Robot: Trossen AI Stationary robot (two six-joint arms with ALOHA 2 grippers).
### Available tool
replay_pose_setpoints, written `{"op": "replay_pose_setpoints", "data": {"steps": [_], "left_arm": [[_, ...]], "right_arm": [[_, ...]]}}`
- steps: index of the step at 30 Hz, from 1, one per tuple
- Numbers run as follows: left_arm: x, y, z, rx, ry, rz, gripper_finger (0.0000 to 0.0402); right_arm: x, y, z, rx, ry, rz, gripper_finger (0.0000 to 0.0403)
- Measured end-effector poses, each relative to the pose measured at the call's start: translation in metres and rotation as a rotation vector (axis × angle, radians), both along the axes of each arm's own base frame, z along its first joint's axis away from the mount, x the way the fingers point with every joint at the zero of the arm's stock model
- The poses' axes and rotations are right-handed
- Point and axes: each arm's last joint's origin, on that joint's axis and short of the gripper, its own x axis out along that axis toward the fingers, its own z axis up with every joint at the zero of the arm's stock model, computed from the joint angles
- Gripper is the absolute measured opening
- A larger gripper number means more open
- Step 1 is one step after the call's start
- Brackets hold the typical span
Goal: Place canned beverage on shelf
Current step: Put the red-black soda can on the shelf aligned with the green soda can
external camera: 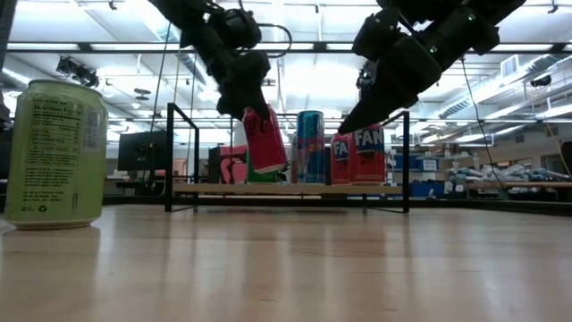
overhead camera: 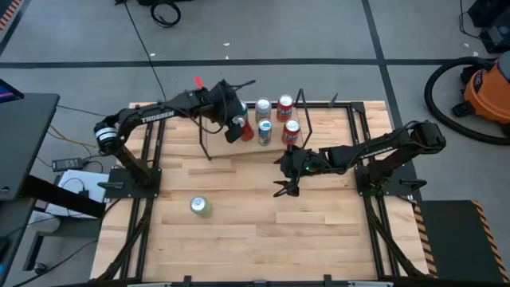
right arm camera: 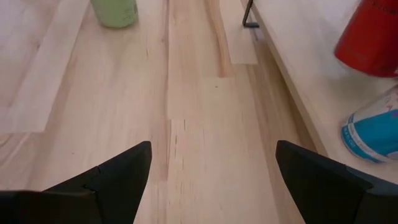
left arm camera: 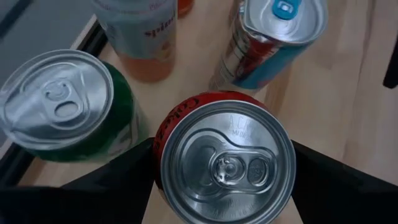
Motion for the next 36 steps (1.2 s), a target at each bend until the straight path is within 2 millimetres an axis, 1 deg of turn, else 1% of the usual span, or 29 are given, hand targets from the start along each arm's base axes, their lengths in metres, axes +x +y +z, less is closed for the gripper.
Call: {"op": "replay_pose_setpoints", "data": {"steps": [6, 8, 12, 17, 21, 31, 36], "left_arm": [[0.018, 0.007, 0.017, -0.032, 0.103, -0.045, 0.0311], [0.021, 0.007, 0.018, -0.041, 0.139, -0.055, 0.0311], [0.032, 0.01, 0.014, -0.04, 0.154, -0.06, 0.0311], [0.038, 0.011, -0.002, -0.075, 0.221, -0.067, 0.0311], [0.042, 0.011, -0.008, -0.075, 0.236, -0.081, 0.0311], [0.046, 0.003, -0.009, -0.034, 0.255, -0.119, 0.0316], [0.05, -0.004, -0.01, -0.007, 0.269, -0.148, 0.0346]], "right_arm": [[0.001, 0.0, 0.001, -0.001, -0.015, 0.0, 0.0354], [0.001, 0.0, 0.001, -0.001, -0.009, 0.001, 0.0354], [0.001, 0.0, 0.001, 0.0, -0.01, 0.001, 0.0354], [0.0, 0.001, 0.0, 0.0, 0.0, 0.007, 0.0354], [0.0, 0.001, 0.0, 0.001, -0.001, 0.006, 0.0354], [0.0, 0.001, 0.0, 0.013, -0.001, 0.016, 0.0354], [0.0, 0.001, 0.0, 0.017, -0.002, 0.013, 0.0354]]}}
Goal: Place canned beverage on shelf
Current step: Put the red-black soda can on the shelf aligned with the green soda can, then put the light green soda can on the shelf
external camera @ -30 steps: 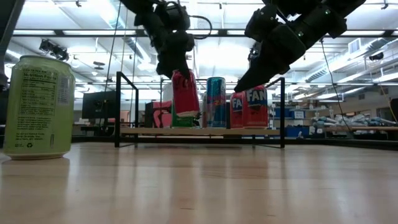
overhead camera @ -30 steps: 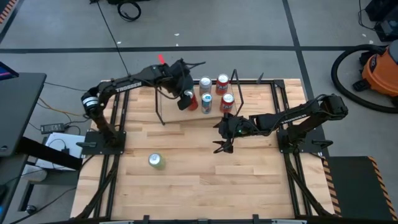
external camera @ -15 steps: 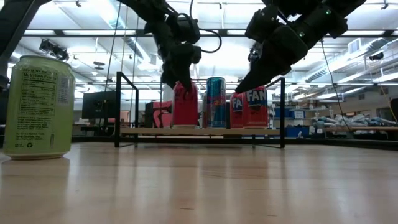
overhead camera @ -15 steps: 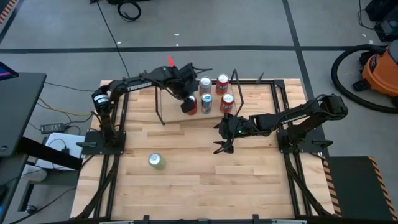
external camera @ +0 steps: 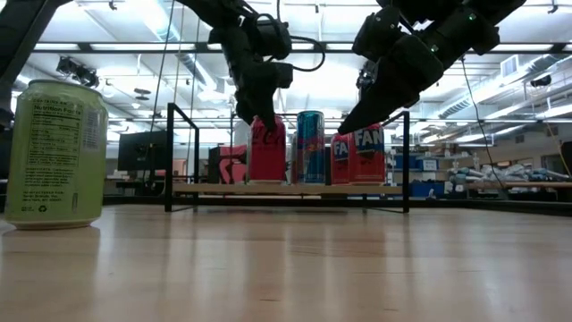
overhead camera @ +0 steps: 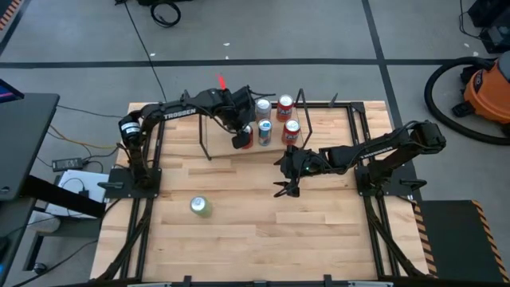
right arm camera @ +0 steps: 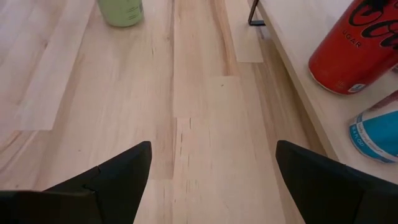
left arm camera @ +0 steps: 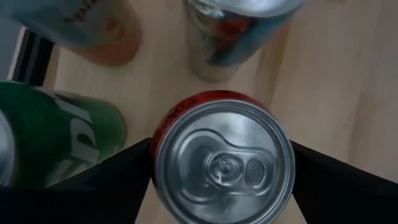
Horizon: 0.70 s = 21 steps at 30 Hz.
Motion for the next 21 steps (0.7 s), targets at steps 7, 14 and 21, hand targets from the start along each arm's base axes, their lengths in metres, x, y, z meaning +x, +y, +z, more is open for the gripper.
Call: {"op": "replay_pose_setpoints", "data": {"steps": [7, 14, 21], "left_arm": [[0.002, -0.008, -0.001, 0.074, 0.045, -0.018, 0.0384], [0.002, -0.011, 0.024, 0.121, 0.021, -0.018, 0.0386], [-0.003, -0.024, 0.067, 0.19, -0.033, -0.023, 0.0387]], "right_arm": [[0.0, 0.0, 0.0, 0.003, 0.0, -0.001, 0.0354], [0.0, 0.004, 0.001, 0.004, -0.009, 0.014, 0.0354], [0.0, 0.008, 0.001, 0.015, -0.016, 0.018, 0.0354]]}}
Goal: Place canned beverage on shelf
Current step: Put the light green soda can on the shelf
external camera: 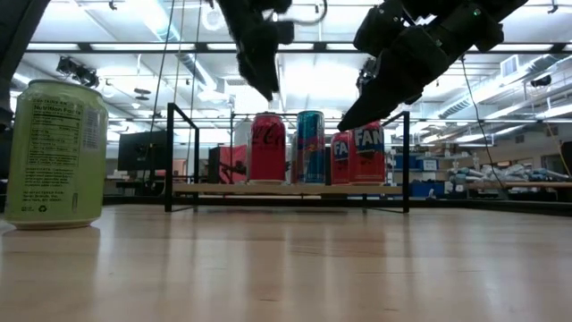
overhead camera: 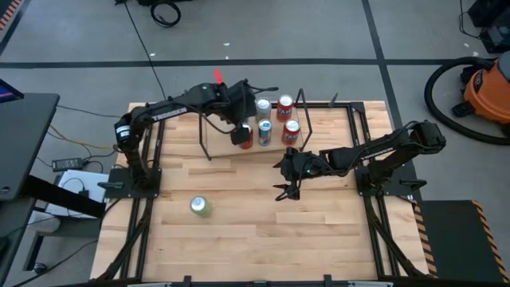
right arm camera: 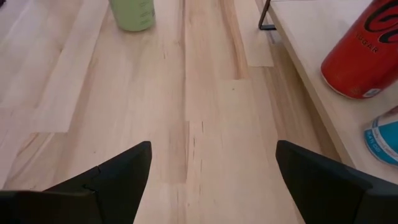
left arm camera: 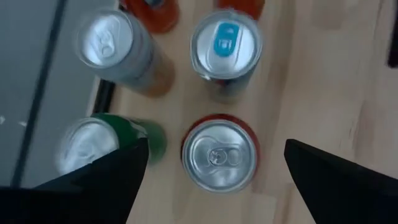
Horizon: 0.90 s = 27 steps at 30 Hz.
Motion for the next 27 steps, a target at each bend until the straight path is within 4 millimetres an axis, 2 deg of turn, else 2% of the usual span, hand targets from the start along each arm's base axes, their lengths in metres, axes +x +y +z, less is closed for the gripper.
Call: {"op": "replay_pose_setpoints", "data": {"steps": [4, 9, 13, 19, 23, 27], "left_arm": [[-0.007, -0.021, 0.024, 0.007, 0.014, -0.015, 0.0387], [-0.011, -0.071, 0.033, -0.054, 0.049, -0.1, 0.0387], [-0.009, -0.118, 0.026, -0.101, 0.086, -0.162, 0.0387], [-0.014, -0.182, 0.002, -0.187, 0.164, -0.169, 0.0387], [-0.024, -0.213, -0.018, -0.245, 0.241, -0.101, 0.0386], [-0.036, -0.236, -0.039, -0.276, 0.329, -0.027, 0.0386]], "right_arm": [[0.0, 0.002, -0.001, 0.0, 0.005, 0.004, 0.0354], [-0.001, 0.005, -0.001, -0.004, 0.006, 0.012, 0.0354], [-0.001, 0.009, -0.001, 0.002, 0.006, 0.016, 0.0354], [-0.002, 0.015, 0.0, -0.01, 0.002, 0.022, 0.0354], [-0.002, 0.018, 0.001, 0.001, -0.012, 0.021, 0.0354], [-0.001, 0.022, 0.002, 0.006, -0.027, 0.033, 0.0354]]}}
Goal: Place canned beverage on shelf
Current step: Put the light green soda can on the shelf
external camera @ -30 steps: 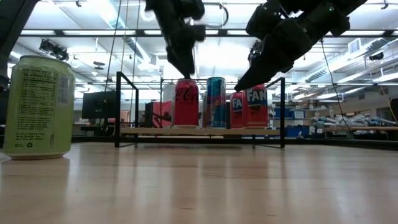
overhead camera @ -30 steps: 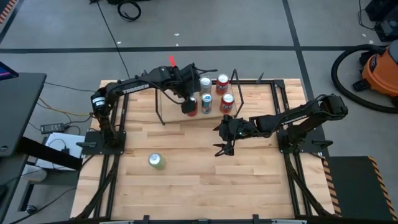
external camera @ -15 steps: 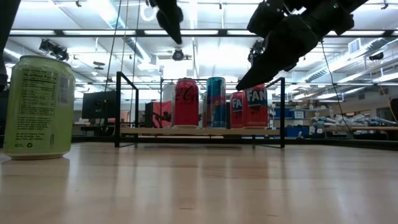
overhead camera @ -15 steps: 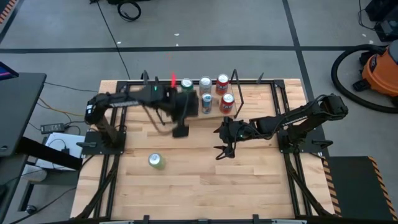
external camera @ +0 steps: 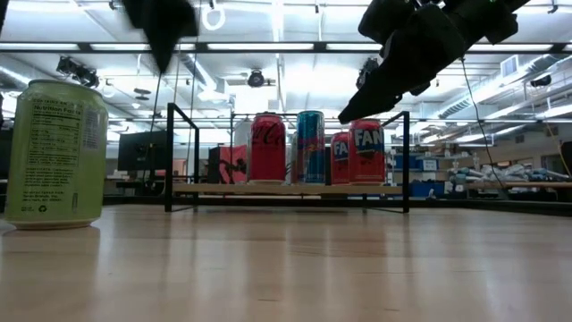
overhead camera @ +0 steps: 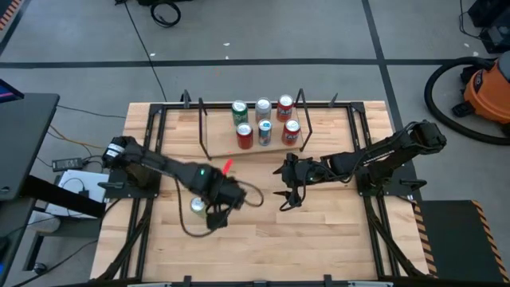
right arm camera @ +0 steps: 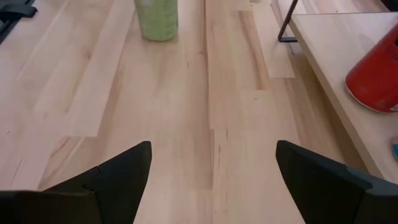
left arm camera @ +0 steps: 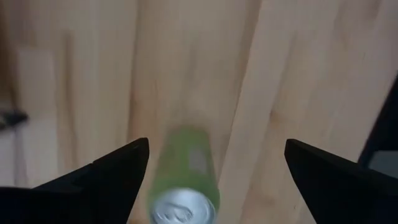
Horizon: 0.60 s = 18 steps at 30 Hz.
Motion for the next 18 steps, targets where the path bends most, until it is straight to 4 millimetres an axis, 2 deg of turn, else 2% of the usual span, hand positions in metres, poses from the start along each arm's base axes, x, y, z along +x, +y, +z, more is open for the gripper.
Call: {"op": "replay_pose_setpoints", "data": {"steps": [4, 7, 18], "left_arm": [[-0.015, -0.014, -0.022, 0.026, 0.09, 0.007, 0.0386], [-0.024, -0.017, -0.029, 0.063, 0.111, 0.004, 0.0386], [-0.037, -0.014, -0.011, 0.125, 0.035, -0.012, 0.0386]], "right_arm": [[0.0, 0.002, 0.0, 0.0, -0.003, 0.006, 0.0354], [0.0, 0.002, 0.0, -0.002, -0.004, 0.004, 0.0354], [0.0, 0.001, 0.0, -0.005, 0.0, 0.005, 0.0354]]}}
